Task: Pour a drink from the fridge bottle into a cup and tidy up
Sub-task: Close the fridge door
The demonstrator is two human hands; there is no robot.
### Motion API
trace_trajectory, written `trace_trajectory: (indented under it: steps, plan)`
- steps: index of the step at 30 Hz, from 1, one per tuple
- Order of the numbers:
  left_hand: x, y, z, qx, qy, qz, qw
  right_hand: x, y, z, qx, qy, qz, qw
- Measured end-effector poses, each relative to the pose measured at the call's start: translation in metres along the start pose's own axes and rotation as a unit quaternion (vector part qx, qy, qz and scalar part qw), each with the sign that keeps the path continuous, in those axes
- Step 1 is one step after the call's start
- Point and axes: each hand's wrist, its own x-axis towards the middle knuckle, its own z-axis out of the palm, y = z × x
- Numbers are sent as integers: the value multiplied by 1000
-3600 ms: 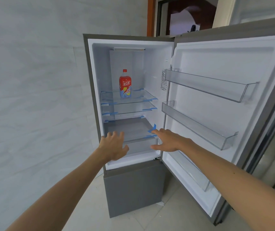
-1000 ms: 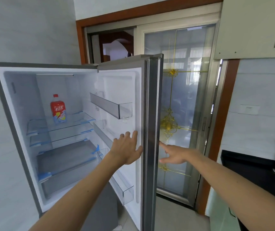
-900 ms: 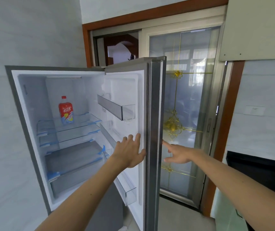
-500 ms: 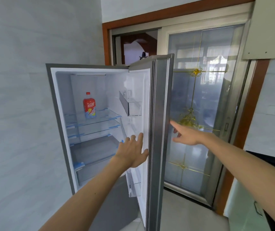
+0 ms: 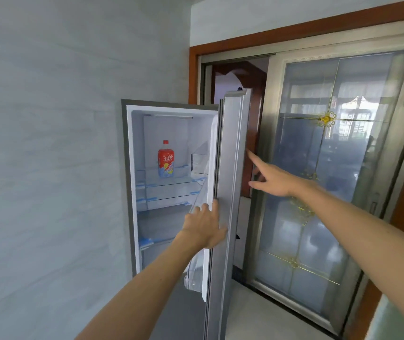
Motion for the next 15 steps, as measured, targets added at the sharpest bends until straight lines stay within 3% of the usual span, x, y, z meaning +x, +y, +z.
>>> trace_trajectory:
  steps: [15]
  plan:
    - [26,-76,14,-82,24,-92,992,97,-57,36,35,165,-123,978]
